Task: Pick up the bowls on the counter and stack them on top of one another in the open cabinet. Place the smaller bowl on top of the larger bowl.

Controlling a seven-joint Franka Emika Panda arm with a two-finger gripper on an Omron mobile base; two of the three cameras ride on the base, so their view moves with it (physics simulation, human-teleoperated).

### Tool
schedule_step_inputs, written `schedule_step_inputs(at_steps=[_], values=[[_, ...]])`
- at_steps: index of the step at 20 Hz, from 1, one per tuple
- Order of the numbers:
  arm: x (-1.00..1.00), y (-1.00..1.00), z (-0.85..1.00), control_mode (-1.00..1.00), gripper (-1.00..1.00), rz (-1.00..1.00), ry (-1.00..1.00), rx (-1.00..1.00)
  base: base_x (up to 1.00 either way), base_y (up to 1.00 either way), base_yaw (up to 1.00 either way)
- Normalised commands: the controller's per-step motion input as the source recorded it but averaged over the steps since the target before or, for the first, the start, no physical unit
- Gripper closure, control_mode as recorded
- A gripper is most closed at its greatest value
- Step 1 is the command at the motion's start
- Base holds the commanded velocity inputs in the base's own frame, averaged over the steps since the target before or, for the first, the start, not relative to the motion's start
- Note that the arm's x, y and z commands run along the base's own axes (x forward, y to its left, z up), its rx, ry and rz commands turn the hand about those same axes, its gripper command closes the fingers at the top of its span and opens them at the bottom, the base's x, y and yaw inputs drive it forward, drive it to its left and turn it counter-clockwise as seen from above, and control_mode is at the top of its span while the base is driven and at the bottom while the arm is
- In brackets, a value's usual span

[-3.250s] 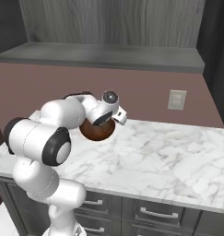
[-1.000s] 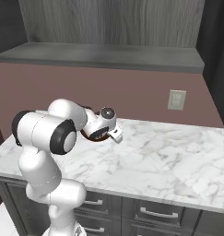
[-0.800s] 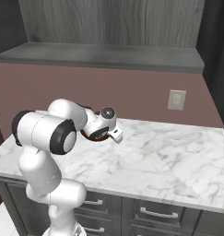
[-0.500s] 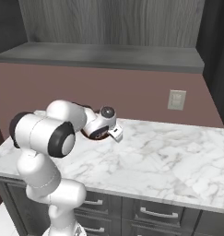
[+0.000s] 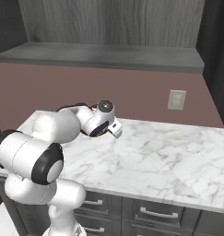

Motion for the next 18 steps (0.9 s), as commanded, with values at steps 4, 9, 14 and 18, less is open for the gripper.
schedule_step_inputs(at_steps=[4, 9, 14, 18], values=[[-0.53, -0.01, 0.74, -1.0, 1.0, 0.08, 0.0, 0.0, 0.0, 0.0, 0.0], [-0.63, 0.0, 0.66, -1.0, 1.0, 0.12, 0.0, 0.0, 0.0, 0.0, 0.0], [-0.67, 0.0, 0.64, -1.0, 1.0, 0.13, 0.0, 0.0, 0.0, 0.0, 0.0], [-0.72, 0.0, 0.62, -1.0, 1.0, 0.13, 0.0, 0.0, 0.0, 0.0, 0.0]])
